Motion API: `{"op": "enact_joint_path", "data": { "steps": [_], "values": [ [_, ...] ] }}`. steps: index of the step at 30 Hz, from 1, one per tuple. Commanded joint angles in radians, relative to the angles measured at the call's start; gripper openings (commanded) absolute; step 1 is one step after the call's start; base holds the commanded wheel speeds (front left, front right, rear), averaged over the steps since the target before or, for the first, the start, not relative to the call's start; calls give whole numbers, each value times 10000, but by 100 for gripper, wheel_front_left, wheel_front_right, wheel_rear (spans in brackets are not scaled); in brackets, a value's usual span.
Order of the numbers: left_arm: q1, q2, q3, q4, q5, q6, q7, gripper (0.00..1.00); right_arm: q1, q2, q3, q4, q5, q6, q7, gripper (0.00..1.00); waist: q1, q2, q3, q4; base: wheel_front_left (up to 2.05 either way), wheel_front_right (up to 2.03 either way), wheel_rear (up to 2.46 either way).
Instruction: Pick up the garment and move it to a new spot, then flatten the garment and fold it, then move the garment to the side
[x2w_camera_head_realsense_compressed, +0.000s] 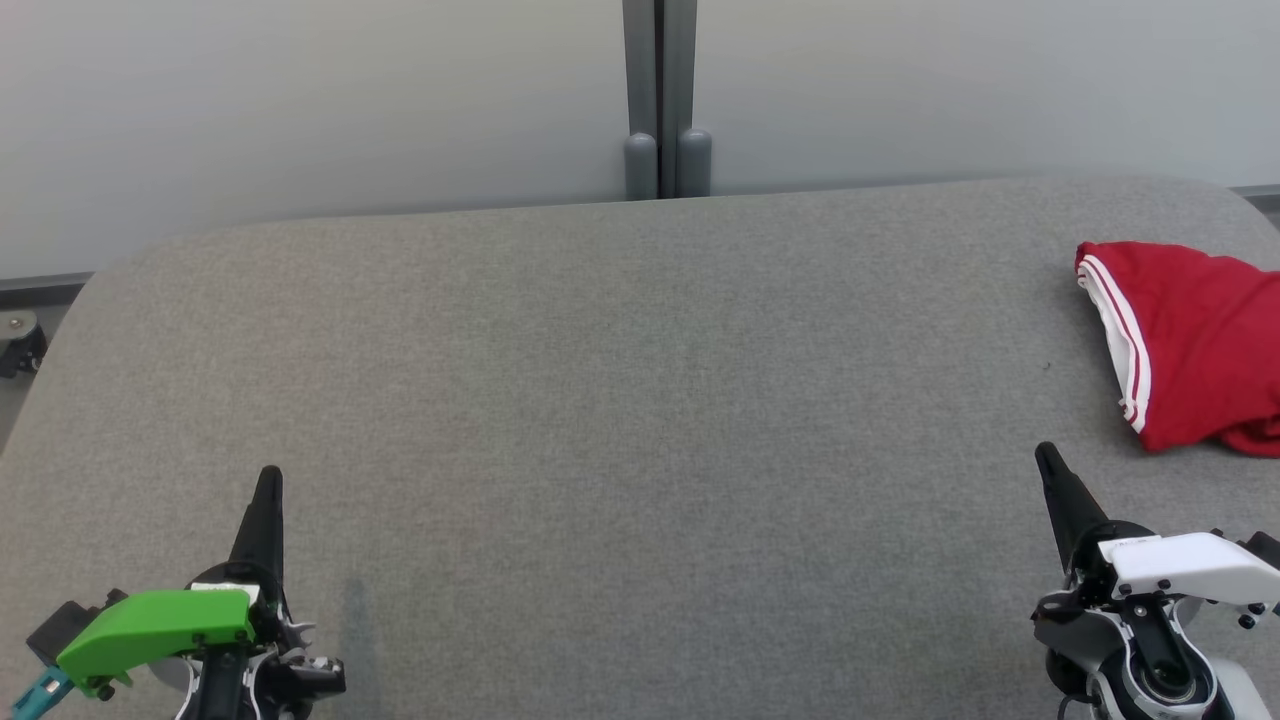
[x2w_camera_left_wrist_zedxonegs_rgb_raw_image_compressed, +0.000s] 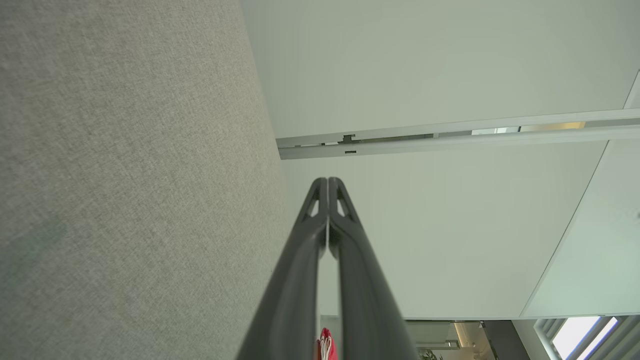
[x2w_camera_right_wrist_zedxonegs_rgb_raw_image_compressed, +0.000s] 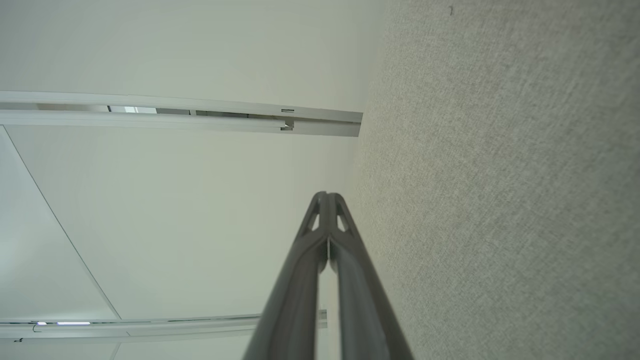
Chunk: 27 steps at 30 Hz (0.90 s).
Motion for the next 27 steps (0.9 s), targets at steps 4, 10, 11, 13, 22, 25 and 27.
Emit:
{"op": "enact_joint_path", "data": {
  "steps": [4,10,11,13,22,25,27],
  "values": [
    [-226,72,68,-98,-403,29,110,0,137,-60,-49,-117,415,-3,117,0,0,0,-4,-3,0,0,0],
    [-219,72,94,-154,-800,36,210,0,163,-63,-75,-175,810,-3,221,0,0,0,-11,-7,0,0,0],
    [-220,73,99,-161,-854,38,231,0,167,-64,-80,-184,862,-3,231,0,0,0,-11,-7,0,0,0],
    [-224,73,99,-165,-849,41,253,0,168,-64,-83,-185,873,-3,249,0,0,0,-12,-8,0,0,0],
    [-222,73,97,-161,-849,41,252,0,165,-62,-81,-180,873,-3,249,0,0,0,-12,-8,0,0,0],
    [-222,73,97,-161,-849,41,252,0,165,-62,-81,-180,873,-3,249,0,0,0,-12,-8,0,0,0],
    [-222,73,97,-161,-849,39,252,0,166,-62,-81,-180,873,-3,249,0,0,0,-12,-8,0,0,0]
  ]
}}
